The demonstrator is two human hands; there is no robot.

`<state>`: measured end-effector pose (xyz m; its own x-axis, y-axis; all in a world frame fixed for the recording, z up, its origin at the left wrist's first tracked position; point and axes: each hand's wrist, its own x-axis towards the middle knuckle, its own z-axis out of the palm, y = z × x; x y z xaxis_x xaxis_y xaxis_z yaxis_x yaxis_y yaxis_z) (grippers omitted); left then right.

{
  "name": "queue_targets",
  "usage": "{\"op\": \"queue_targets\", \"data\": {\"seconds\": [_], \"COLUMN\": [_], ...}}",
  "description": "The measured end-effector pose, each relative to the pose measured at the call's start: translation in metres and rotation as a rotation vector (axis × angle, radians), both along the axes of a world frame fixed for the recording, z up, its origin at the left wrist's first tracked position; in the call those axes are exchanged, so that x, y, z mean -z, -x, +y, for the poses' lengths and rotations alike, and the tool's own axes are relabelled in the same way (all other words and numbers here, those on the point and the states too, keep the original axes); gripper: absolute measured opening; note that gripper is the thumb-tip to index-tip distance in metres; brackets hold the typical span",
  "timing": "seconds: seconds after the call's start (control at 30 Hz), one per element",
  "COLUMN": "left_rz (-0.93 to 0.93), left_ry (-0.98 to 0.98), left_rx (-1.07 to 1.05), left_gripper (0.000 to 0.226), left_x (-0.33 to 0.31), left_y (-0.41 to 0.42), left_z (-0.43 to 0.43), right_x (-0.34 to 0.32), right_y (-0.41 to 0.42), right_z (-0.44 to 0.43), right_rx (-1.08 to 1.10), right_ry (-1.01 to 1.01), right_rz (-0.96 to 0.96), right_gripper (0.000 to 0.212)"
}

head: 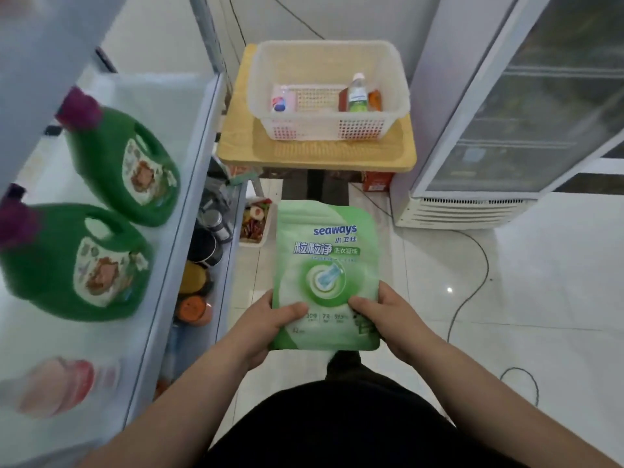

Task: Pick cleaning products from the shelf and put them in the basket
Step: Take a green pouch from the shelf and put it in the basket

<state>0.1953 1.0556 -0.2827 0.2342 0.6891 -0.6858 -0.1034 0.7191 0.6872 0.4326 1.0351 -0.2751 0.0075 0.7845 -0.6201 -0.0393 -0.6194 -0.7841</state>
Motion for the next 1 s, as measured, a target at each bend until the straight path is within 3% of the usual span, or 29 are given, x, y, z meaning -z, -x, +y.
{"op": "queue_targets", "data": {"seconds": [0.17, 0.47, 0.67, 0.8, 0.93, 1.0], "left_rz": [0.020, 0.020, 0.046, 0.102, 0.127, 0.129], "left_ry": [-0.008, 0.016, -0.030, -0.120, -0.169, -0.165], "left_rx": [-0.073, -0.266, -0.081, 0.083, 0.241, 0.267], "left_gripper": [0.075, 0.064, 0.064, 0.072, 0.057, 0.058], "left_x": [-0.010, -0.008, -0.006, -0.008, -0.014, -0.012], "left_y": [-0.036, -0.083, -0.076, -0.078, -0.076, -0.074], "left_z": [0.084, 0.198, 0.306, 0.396, 0.473, 0.511], "right_x": [-0.005, -0.009, -0.004, -0.019, -0.029, -0.027], "right_y": [-0.033, -0.067, -0.066, -0.068, -0.072, -0.068], "right_z": [0.110, 0.252, 0.330, 0.396, 0.464, 0.500], "right_rx": [-0.079, -0.149, -0.058, 0.033, 0.072, 0.076], "right_ry": [-0.024, 0.032, 0.017, -0.045, -0.071, -0.063], "right_rz": [-0.036, -0.084, -0.091, -0.143, -0.200, -0.298], "right_gripper": [0.031, 0.032, 0.034, 0.050, 0.074, 0.068]}}
